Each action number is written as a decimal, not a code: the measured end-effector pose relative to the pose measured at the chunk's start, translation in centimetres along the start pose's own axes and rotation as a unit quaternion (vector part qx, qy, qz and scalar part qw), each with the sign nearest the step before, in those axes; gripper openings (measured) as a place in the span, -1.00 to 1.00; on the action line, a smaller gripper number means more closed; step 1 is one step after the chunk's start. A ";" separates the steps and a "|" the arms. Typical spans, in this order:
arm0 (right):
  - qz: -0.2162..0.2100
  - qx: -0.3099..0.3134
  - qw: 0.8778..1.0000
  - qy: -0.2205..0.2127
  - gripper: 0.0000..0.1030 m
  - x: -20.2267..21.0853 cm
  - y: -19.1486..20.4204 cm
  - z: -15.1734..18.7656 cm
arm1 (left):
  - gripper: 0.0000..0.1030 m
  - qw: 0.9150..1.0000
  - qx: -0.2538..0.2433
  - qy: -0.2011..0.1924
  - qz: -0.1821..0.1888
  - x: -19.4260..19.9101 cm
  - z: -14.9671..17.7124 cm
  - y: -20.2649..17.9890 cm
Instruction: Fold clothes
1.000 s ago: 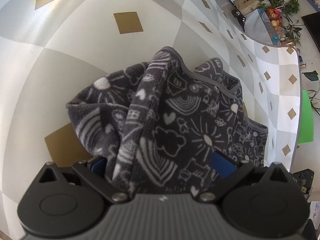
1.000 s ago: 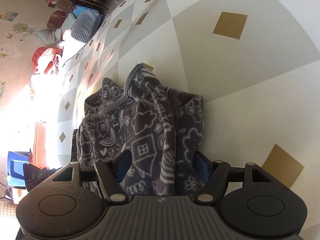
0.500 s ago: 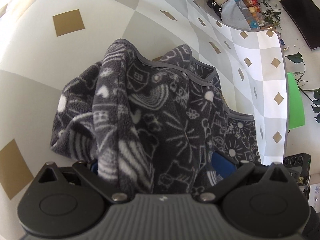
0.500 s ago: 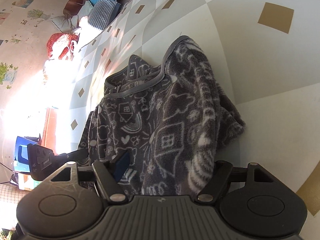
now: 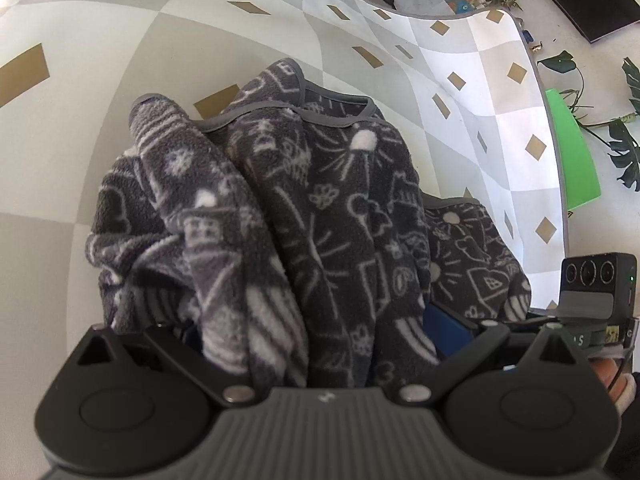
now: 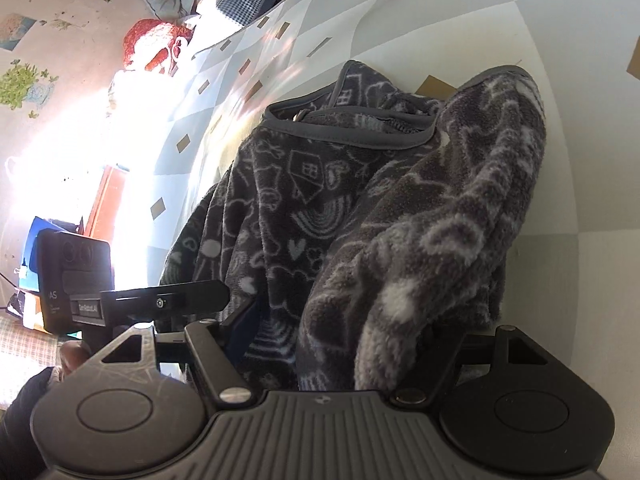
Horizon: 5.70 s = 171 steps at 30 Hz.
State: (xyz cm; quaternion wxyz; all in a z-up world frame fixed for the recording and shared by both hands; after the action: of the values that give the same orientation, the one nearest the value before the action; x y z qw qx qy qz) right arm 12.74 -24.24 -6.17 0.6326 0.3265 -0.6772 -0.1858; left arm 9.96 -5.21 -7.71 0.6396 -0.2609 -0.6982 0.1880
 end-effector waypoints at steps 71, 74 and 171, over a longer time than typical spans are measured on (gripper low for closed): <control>0.242 0.259 0.927 -0.121 -0.28 4.0 8.3 1.9 | 0.52 0.969 -0.150 -0.146 -0.131 4.7 0.7 -9.2; 0.249 0.251 0.929 -0.109 -0.28 3.4 7.8 2.1 | 0.52 0.971 -0.143 -0.134 -0.137 3.9 0.7 -8.7; 0.206 0.220 0.952 -0.052 0.06 -1.9 2.6 2.7 | 0.98 0.988 -0.072 -0.076 -0.112 -2.3 -0.8 -3.4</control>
State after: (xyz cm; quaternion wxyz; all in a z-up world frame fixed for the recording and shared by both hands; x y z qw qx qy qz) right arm 9.49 -21.49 -6.21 0.5338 0.3011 -0.7855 0.0854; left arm 10.43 -9.30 -7.41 0.5812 -0.2109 -0.7815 0.0835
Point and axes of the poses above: each gripper's, at about its wrist camera, not at the fingertips, and x roughly against the way its jaws point, y to its left, z to its underside, the point moved 8 cm from there along -x, roughly the way its jaws point, and after that the axes turned 12 degrees about y, right-handed, at the moved point
